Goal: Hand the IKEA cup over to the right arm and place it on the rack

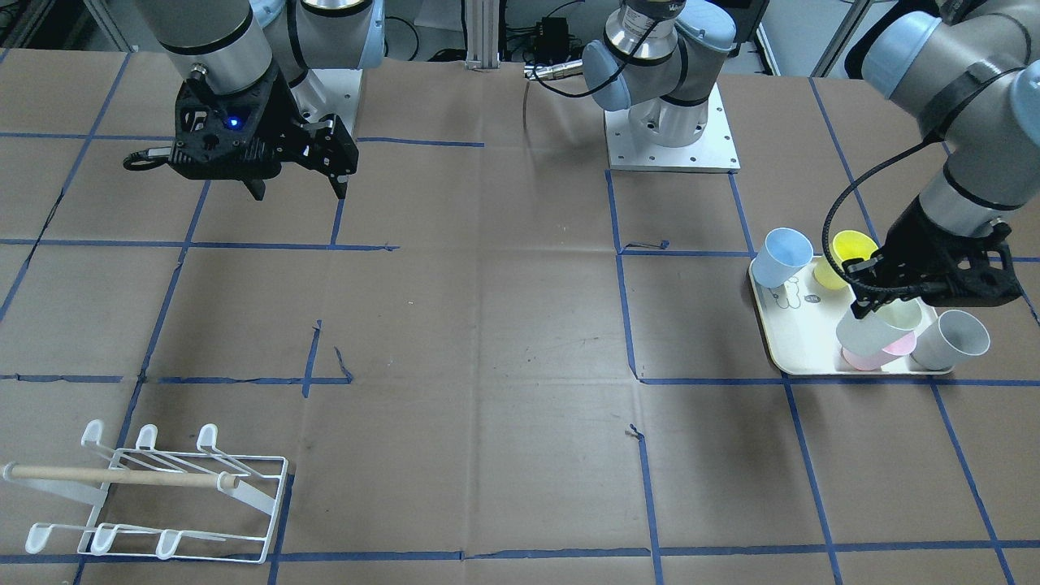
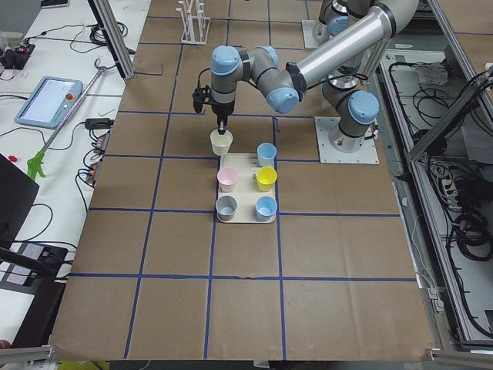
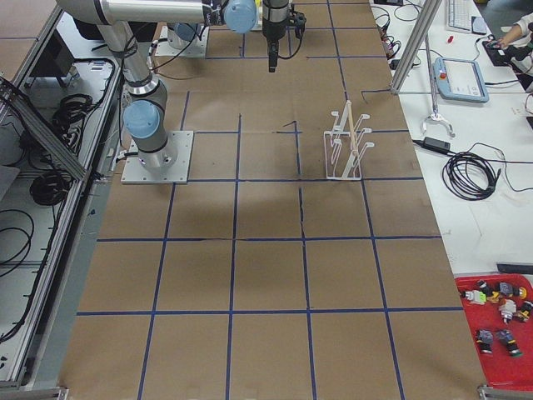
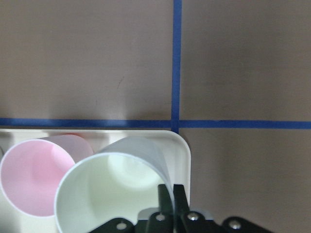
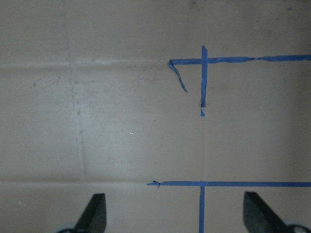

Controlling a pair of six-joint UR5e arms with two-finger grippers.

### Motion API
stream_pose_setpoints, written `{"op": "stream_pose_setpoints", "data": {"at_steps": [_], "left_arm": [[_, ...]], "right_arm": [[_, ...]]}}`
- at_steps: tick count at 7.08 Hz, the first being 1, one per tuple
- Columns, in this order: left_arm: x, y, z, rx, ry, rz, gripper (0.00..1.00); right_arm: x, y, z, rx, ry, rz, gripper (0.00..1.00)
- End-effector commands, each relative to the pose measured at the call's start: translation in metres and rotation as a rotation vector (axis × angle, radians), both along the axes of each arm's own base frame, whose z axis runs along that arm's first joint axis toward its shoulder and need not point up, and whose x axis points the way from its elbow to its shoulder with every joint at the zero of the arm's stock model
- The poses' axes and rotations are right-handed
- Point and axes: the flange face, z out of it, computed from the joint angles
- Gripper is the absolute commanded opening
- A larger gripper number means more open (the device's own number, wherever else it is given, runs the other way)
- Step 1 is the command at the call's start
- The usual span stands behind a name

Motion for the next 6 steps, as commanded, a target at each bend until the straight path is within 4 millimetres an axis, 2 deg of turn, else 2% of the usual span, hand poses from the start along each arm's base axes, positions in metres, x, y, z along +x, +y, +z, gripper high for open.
{"op": "stream_pose_setpoints", "data": {"at_steps": [1, 2, 3, 4, 5, 6], "left_arm": [[-0.030, -0.021, 0.065, -0.025, -0.004, -0.028, 0.00], [-0.036, -0.021, 0.072, -0.042, -0.003, -0.047, 0.00], [-0.047, -0.027, 0.079, -0.097, 0.069, -0.074, 0.00], [-0.059, -0.030, 0.085, -0.168, 0.185, -0.101, 0.00], [-0.066, -0.035, 0.086, -0.260, 0.231, -0.124, 0.00], [-0.073, -0.048, 0.086, -0.360, 0.318, -0.156, 0.00]], "right_arm": [[0.014, -0.022, 0.026, -0.237, -0.169, -0.238, 1.00], [0.017, -0.031, 0.037, -0.382, -0.270, -0.365, 1.00], [0.018, -0.032, 0.031, -0.428, -0.308, -0.429, 1.00], [0.021, -0.039, 0.013, -0.454, -0.374, -0.521, 1.00], [0.033, -0.031, 0.010, -0.454, -0.528, -0.556, 1.00], [0.034, -0.030, 0.007, -0.441, -0.554, -0.579, 1.00]]}}
